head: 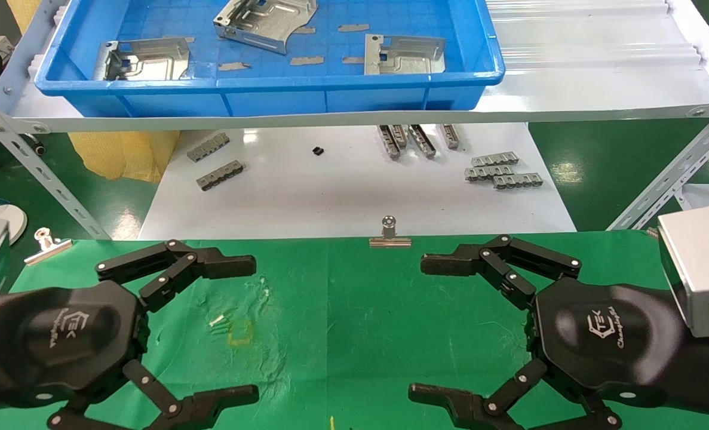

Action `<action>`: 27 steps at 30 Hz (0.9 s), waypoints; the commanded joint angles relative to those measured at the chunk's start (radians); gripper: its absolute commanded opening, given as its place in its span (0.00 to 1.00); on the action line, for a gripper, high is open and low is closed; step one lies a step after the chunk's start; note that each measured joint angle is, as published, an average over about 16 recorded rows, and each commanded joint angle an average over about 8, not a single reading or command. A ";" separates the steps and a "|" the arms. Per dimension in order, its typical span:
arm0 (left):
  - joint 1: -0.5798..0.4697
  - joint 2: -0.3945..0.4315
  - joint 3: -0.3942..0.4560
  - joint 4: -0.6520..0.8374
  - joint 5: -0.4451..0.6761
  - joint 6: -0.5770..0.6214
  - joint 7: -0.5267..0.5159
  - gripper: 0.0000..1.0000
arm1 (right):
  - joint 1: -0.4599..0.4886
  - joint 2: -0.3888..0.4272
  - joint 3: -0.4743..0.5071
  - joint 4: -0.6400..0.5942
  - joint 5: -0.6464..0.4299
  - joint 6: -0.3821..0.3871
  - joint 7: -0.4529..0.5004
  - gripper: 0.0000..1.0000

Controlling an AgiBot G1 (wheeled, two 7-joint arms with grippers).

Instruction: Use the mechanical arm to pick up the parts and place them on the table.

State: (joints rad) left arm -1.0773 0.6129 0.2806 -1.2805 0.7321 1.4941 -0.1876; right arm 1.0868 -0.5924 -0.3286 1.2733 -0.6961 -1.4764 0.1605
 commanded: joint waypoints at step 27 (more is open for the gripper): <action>0.000 0.000 0.000 0.000 0.000 0.000 0.000 1.00 | 0.000 0.000 0.000 0.000 0.000 0.000 0.000 0.00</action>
State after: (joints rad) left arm -1.0774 0.6129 0.2806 -1.2805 0.7321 1.4940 -0.1876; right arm 1.0868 -0.5924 -0.3285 1.2733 -0.6961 -1.4764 0.1605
